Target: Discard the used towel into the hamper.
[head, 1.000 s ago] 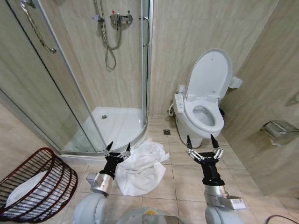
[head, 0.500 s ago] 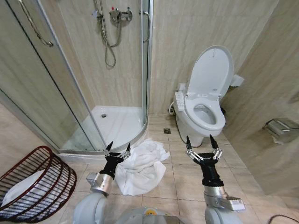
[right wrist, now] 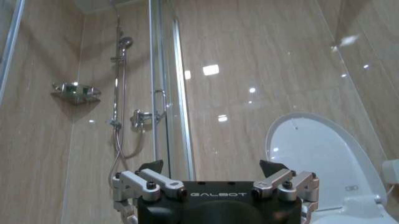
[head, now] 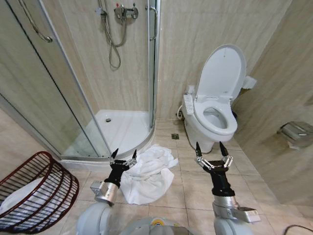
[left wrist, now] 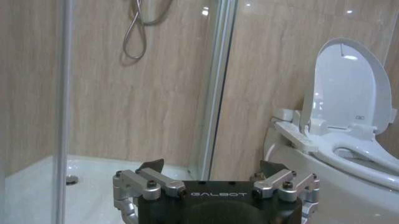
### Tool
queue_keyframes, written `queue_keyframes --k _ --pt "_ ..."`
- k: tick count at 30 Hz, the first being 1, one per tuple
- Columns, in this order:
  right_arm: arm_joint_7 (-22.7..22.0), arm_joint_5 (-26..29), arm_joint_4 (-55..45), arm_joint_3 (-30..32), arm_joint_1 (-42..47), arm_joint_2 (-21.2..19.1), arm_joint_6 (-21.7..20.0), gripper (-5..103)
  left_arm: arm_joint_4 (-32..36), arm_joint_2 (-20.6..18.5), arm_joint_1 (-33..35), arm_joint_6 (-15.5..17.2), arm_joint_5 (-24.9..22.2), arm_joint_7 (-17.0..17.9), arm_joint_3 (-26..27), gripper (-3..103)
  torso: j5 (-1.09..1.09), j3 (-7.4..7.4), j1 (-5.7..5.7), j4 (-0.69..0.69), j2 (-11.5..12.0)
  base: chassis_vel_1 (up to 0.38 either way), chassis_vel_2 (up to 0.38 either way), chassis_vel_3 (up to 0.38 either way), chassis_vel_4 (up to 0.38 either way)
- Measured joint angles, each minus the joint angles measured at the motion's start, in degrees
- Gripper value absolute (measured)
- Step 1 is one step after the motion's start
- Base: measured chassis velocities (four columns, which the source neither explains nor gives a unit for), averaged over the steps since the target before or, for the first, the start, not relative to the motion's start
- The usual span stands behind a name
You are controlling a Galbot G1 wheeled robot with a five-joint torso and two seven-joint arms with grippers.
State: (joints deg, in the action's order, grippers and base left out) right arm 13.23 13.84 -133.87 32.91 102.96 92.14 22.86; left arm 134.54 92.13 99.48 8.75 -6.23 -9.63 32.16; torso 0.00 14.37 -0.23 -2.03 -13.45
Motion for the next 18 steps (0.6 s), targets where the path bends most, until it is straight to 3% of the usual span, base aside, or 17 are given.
queue_keyframes --k 11,18 --pt "-1.97 0.64 2.49 -0.69 0.33 0.0 -0.32 100 0.0 0.0 0.0 0.0 0.0 0.0 0.0 100 0.0 -0.03 0.07 0.0 0.08 0.0 0.0 0.0 0.0" --pt "-2.84 5.82 5.0 -2.84 1.02 0.0 -4.6 100 0.0 0.0 0.0 0.0 0.0 0.0 0.0 100 0.0 0.08 0.0 0.0 -0.1 0.0 0.0 0.0 0.0"
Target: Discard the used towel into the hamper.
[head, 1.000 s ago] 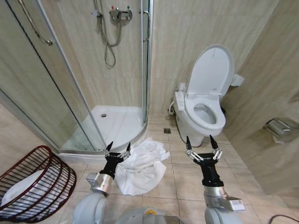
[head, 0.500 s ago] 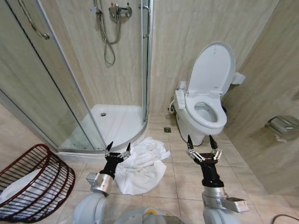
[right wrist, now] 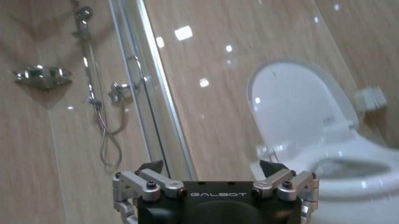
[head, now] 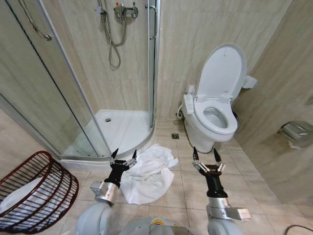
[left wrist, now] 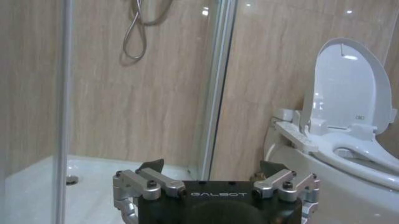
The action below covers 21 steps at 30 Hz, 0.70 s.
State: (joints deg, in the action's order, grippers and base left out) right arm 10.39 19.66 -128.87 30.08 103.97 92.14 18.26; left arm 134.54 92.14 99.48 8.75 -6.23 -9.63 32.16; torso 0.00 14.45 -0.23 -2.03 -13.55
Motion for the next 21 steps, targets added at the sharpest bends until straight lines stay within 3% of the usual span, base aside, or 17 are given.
queue_keyframes --k 5,14,21 --pt "-0.57 1.45 1.8 -0.07 0.27 0.0 -1.46 100 0.0 0.0 0.0 0.0 0.0 0.0 0.0 100 0.0 0.06 -0.04 0.0 -0.1 0.0 0.0 0.0 0.0" --pt "-0.56 1.9 5.61 0.8 -0.94 0.0 -0.22 100 0.0 0.0 0.0 0.0 0.0 0.0 0.0 100 0.0 0.12 -0.08 0.0 -0.22 -0.01 0.01 0.012 -0.01" --pt "-0.76 7.16 11.36 2.03 -3.88 -1.97 -3.83 100 0.0 0.0 0.0 0.0 0.0 0.0 0.0 100 0.0 0.17 -0.12 0.01 -0.27 -0.023 0.019 0.024 -0.021"
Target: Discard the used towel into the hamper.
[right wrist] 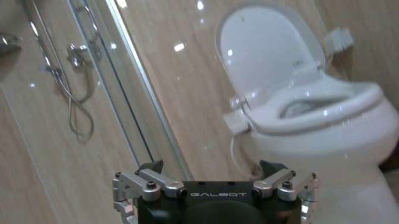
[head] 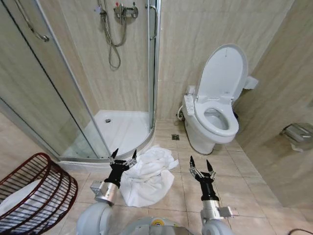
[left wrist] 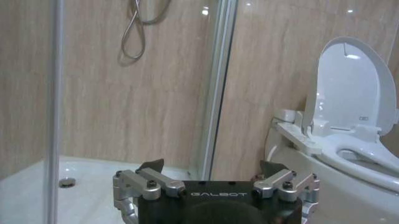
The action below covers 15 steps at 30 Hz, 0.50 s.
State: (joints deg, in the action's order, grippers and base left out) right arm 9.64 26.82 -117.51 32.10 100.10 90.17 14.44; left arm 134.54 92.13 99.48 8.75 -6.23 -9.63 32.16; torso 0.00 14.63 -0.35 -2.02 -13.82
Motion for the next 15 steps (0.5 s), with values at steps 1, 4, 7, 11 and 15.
queue_keyframes --k 1,4,7,11,15 --pt "0.0 0.0 0.0 0.0 0.0 0.0 0.0 100 0.0 0.0 0.0 0.0 0.0 0.0 0.0 100 0.0 0.0 0.0 0.0 0.0 0.0 0.0 0.0 0.0" --pt "0.0 2.52 2.43 0.33 -2.59 -1.69 -2.43 100 0.0 0.0 0.0 0.0 0.0 0.0 0.0 100 0.0 -0.05 0.03 0.01 0.06 0.0 0.0 0.0 0.0" --pt "0.06 2.82 4.6 0.25 -4.87 -2.92 -3.4 100 0.0 0.0 0.0 0.0 0.0 0.0 0.0 100 0.0 -0.2 0.1 0.01 0.31 0.0 0.0 0.0 0.0" --pt "0.27 2.02 7.85 -0.82 -7.37 -4.37 -4.07 100 0.0 0.0 0.0 0.0 0.0 0.0 0.0 100 0.0 -0.44 0.24 0.01 0.71 0.0 0.0 0.0 0.0" --pt "0.69 0.34 11.06 -1.75 -9.67 -5.44 -4.11 100 0.0 0.0 0.0 0.0 0.0 0.0 0.0 100 0.0 -0.6 0.3 0.0 0.99 0.03 0.054 0.043 0.052"
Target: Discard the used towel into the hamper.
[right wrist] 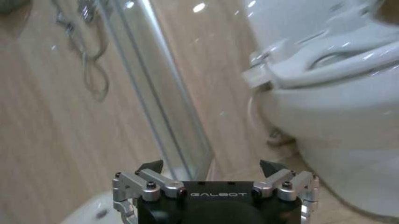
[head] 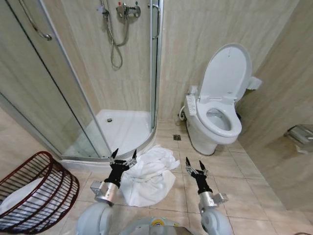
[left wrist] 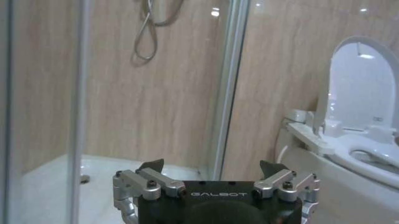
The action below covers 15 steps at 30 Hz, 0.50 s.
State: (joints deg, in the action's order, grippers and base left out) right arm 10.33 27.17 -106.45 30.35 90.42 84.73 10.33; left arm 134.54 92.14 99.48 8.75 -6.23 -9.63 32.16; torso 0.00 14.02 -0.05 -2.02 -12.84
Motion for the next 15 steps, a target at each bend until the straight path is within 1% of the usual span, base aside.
queue_keyframes --k 4,8,9,10,11,13,15 --pt "0.13 -2.3 5.44 -1.72 -3.68 -1.48 0.02 100 0.0 0.0 0.0 0.0 0.0 0.0 0.0 100 0.0 -0.37 0.01 0.0 0.42 0.072 0.065 0.065 0.059" --pt "0.24 -2.18 9.14 -3.44 -5.67 -2.43 0.01 100 0.0 0.0 0.0 0.0 0.0 0.0 0.0 100 0.0 -0.64 0.02 0.0 0.68 0.089 0.076 0.09 0.077" --pt "0.19 -1.74 11.05 -4.37 -6.62 -2.7 -0.12 100 0.0 0.0 0.0 0.0 0.0 0.0 0.01 100 -0.01 -0.8 0.02 -0.06 0.83 0.089 0.088 0.1 0.098" --pt "0.19 -1.69 12.18 -4.82 -7.33 -2.79 -0.1 100 0.0 0.0 0.0 0.0 0.0 0.0 0.0 100 0.0 -0.89 0.02 -0.04 0.9 0.089 0.095 0.097 0.098" --pt "0.21 -1.81 13.27 -5.13 -7.92 -2.86 -0.02 100 0.0 0.0 -0.01 0.0 0.0 0.0 0.01 100 0.0 -0.96 0.02 -0.07 0.95 0.092 0.095 0.097 0.104" --pt "0.31 -2.56 16.46 -5.82 -9.42 -2.99 0.34 100 0.0 0.0 -0.01 0.0 0.0 0.0 0.01 100 0.01 -1.03 0.03 -0.03 1.01 0.091 0.11 0.115 0.11" --pt "0.31 -3.05 18.29 -6.09 -10.3 -3.03 0.55 100 0.0 -0.01 0.01 0.0 0.0 0.0 -0.01 100 -0.01 -1.04 0.03 -0.03 1.02 0.09 0.115 0.125 0.115"
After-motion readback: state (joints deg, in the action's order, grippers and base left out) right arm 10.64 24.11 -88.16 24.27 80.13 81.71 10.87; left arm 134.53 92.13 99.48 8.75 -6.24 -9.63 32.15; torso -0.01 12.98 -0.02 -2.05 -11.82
